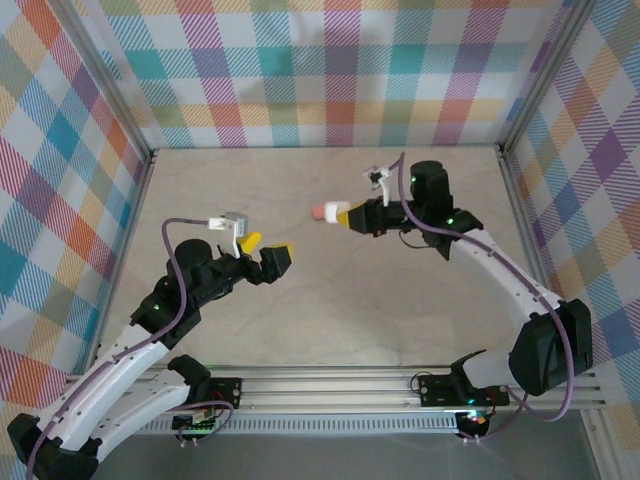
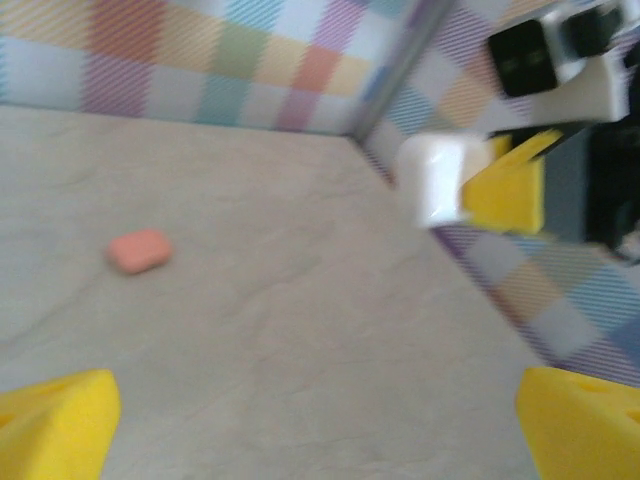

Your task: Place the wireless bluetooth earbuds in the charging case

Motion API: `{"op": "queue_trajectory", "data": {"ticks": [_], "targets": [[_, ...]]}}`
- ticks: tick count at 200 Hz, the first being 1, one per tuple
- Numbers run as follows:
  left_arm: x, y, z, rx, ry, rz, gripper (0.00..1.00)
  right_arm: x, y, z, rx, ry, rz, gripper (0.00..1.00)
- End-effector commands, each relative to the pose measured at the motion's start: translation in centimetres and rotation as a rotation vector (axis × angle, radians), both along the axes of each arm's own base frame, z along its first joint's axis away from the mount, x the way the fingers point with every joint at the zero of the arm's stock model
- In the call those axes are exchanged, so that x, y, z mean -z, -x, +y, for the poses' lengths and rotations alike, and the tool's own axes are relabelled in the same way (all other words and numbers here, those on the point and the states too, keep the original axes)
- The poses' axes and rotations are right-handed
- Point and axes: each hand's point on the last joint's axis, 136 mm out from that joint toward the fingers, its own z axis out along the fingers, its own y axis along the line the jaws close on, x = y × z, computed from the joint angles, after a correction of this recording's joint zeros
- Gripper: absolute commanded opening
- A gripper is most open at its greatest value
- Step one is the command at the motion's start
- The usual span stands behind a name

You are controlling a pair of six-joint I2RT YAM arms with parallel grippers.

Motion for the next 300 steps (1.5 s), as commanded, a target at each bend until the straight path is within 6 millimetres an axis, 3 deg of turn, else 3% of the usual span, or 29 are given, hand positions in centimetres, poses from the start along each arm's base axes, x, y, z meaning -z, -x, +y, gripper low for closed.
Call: {"op": "queue_trajectory", "data": {"ticks": [1, 26, 51, 107, 130, 141, 150, 172, 200, 227, 263, 291, 300], "targets": [[1.8, -0.9, 2.7, -0.12, -0.165, 0.03, 1.0, 6.9, -3.5, -5.1, 0.236, 0.215, 0.213, 0.21], [2.7, -0.9, 2.9, -0.115, -0.223, 0.053, 1.0, 13.3, -6.5, -8.9, 0.338, 0.198, 0.473, 0.2], [3.4, -0.7, 2.9, -0.103, -0.237, 0.085, 1.0, 18.6, -8.7, -10.8, 0.368, 0.244, 0.634, 0.15], [6.0, 0.2, 3.1, -0.101, -0.222, 0.162, 1.0, 23.7, -12.4, -13.5, 0.416, 0.489, 0.7, 0.17], [6.4, 0.5, 3.5, -0.119, -0.209, 0.158, 1.0, 24.5, -12.6, -14.1, 0.419, 0.55, 0.72, 0.25], [6.4, 0.6, 3.7, -0.122, -0.211, 0.148, 1.0, 24.6, -12.6, -14.4, 0.43, 0.567, 0.722, 0.36], [6.3, 0.7, 3.7, -0.111, -0.22, 0.133, 1.0, 24.3, -12.6, -14.5, 0.433, 0.567, 0.72, 0.46], [5.8, 0.5, 3.8, -0.093, -0.262, 0.102, 1.0, 22.7, -12.7, -14.4, 0.442, 0.548, 0.691, 0.56], [5.1, -1.2, 3.9, -0.088, -0.323, 0.133, 1.0, 18.8, -12.7, -14.7, 0.474, 0.532, 0.596, 0.58], [5.2, -4.2, 3.8, -0.095, -0.339, 0.178, 1.0, 14.3, -12.3, -15.7, 0.54, 0.524, 0.418, 0.63], [5.9, -8.4, 4.3, -0.142, -0.362, 0.148, 1.0, 10.1, -10.0, -19.0, 0.715, 0.559, 0.136, 0.7], [7.4, -11.3, 5.8, -0.232, -0.427, 0.053, 1.0, 7.2, -8.1, -22.3, 0.915, 0.55, -0.113, 0.92], [8.3, -12.1, 6.7, -0.283, -0.451, 0.047, 1.0, 7.2, -7.5, -23.3, 0.959, 0.573, -0.166, 0.97]]}}
